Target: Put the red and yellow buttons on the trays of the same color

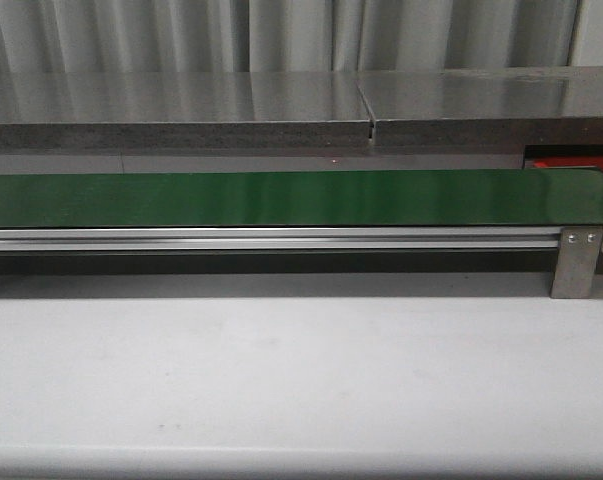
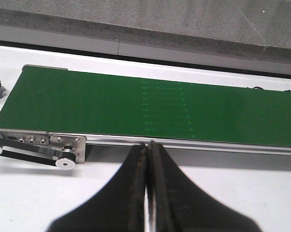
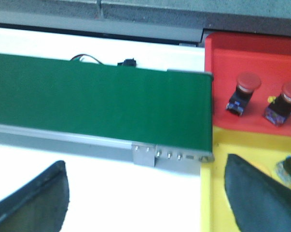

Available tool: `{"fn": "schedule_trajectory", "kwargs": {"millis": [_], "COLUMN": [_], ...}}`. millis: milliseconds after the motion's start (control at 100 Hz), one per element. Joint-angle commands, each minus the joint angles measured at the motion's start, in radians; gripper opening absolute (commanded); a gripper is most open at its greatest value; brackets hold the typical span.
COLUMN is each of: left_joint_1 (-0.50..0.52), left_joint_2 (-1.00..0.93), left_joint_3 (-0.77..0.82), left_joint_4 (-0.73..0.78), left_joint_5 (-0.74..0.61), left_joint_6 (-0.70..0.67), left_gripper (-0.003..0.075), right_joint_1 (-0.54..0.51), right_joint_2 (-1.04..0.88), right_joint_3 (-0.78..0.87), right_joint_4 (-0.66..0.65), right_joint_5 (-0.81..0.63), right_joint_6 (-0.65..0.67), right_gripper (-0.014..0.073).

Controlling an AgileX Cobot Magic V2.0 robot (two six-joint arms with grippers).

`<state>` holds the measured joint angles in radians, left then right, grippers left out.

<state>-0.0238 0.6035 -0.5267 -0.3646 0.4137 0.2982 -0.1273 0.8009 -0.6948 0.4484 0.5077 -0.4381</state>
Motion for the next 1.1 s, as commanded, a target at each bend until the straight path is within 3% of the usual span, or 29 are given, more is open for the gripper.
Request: {"fn": "schedule_trajectory", "kwargs": {"millis": [0,70,330,1090], "left_joint_1": [-0.009,-0.009,-0.009,-0.009], "left_joint_2": [0.001,0.001,0.001,0.001], "left_joint_3": [-0.028,-0.028,-0.028,-0.028], "left_joint_4": [-0.020,-0.020,-0.020,-0.020], "left_joint_5": [-0.060,-0.060,-0.060,-0.063], "left_joint_6": [0.000,0.000,0.000,0.000], "left_gripper": [-0.0019,-0.0019,-0.0019,-0.0019], "right_joint_1": [0.000,0.000,0.000,0.000], "right_joint_2": [-0.093,-0.158,-0.251,-0.251], "right_joint_3": [0.042,0.077,0.121,0.121], "right_joint_4": [0.015,0.015,0.014,0.014], "right_joint_5": [-0.057,-0.043,0.014,0.014], "right_joint_6": [-0.011,-0.011,-0.011,-0.011], "right_gripper": [0.0574,0.0469,-0.0074,-0.0067]}}
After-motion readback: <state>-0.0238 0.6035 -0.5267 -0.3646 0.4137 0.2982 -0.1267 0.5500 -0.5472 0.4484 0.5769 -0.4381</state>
